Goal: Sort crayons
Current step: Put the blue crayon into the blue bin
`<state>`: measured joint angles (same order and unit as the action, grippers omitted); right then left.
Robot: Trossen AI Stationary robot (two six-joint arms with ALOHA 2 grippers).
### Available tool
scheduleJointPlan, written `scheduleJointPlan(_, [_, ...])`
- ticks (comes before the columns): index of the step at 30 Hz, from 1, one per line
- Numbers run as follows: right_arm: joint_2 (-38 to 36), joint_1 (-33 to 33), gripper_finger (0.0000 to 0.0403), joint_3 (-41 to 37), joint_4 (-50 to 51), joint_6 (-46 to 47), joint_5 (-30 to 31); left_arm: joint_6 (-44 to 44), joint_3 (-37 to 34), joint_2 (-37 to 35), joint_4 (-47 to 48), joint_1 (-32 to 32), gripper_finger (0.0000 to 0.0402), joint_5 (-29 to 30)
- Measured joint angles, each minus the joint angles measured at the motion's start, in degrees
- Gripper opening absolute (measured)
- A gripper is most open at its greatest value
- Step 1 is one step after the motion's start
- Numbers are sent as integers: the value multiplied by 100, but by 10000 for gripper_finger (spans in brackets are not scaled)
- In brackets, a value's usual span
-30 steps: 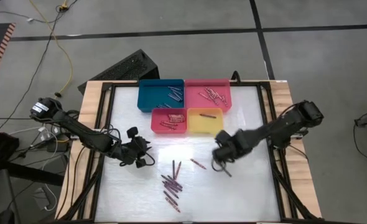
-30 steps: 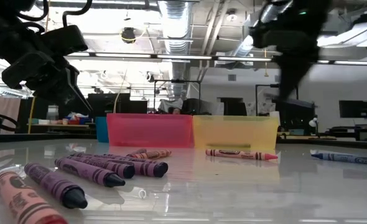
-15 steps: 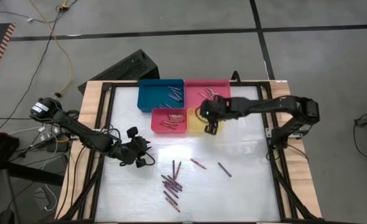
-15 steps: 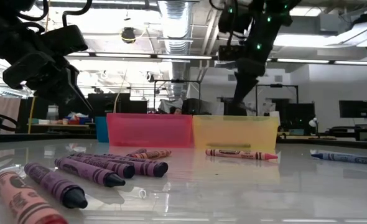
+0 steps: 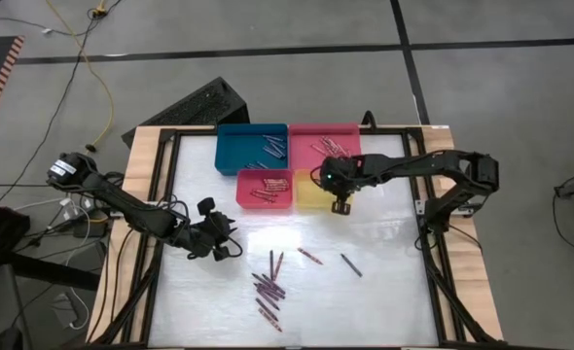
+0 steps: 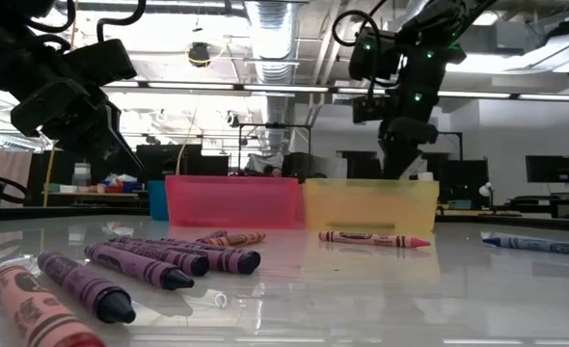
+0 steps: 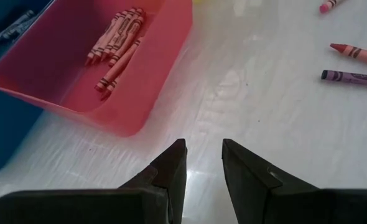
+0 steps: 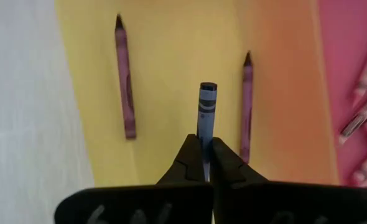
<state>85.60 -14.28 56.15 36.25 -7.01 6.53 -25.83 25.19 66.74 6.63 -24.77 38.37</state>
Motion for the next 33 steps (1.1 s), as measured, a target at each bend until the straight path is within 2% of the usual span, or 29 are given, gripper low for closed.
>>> scheduleJointPlan(9, [0,-86,1,-1,-748,-40,26,-15,0,0,0,0,94,0])
scheduleJointPlan(13, [0,-127,1,18,-2265,-71,27,59,0,0,-4,0,94,2])
scheduleJointPlan(19, [171,-494,1,72,-5278,-85,28,230,0,0,-2,0,94,296])
scheduleJointPlan(22, [585,-705,1,224,-5967,59,22,237,0,0,-2,6,94,506])
scheduleJointPlan(27, [1702,-842,1,1234,-5457,65,-43,267,-2,0,13,46,94,584])
scheduleJointPlan(33, [2976,-955,1,3280,-3472,-200,-59,260,-2,0,51,47,94,333])
